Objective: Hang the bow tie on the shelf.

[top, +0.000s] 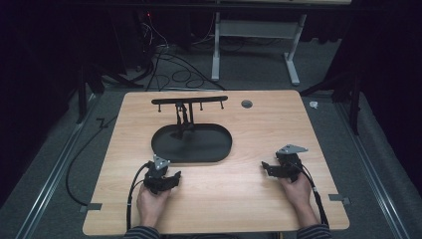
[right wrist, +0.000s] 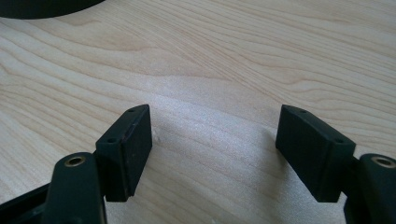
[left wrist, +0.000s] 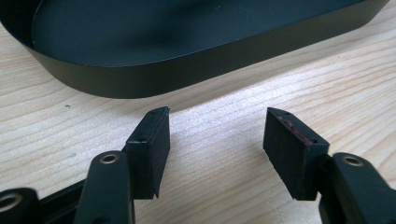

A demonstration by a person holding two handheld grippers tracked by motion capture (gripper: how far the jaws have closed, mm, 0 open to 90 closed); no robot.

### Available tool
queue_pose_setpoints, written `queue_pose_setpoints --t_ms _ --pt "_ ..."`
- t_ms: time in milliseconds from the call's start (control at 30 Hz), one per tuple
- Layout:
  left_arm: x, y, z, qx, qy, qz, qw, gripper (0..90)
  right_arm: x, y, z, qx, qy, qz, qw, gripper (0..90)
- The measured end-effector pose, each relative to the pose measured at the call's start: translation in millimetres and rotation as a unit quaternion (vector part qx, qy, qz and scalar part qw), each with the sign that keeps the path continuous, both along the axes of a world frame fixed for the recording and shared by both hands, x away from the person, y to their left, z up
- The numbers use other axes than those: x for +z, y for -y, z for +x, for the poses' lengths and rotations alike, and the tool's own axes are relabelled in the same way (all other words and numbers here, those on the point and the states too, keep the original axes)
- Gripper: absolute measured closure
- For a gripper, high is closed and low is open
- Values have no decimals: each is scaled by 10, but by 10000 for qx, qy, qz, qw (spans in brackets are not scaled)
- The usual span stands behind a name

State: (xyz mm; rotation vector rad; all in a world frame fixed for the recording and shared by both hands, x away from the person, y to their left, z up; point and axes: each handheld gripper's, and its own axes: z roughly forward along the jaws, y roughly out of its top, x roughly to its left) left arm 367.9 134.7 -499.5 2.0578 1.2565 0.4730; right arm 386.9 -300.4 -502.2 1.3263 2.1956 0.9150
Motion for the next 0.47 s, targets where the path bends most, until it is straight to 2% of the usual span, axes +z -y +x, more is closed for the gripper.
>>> queue_pose_setpoints --t_ms 133,167,467 --pt "-20 17 0 -1 113 64 9999 407 -1 -1 0 -4 5 -1 10000 281" --pt "-61 21 -12 39 293 -22 9996 384 0 0 0 0 0 -1 10000 281" --pt "-72 27 -37 161 327 -44 9993 358 -1 0 0 -1 4 4 10000 281"
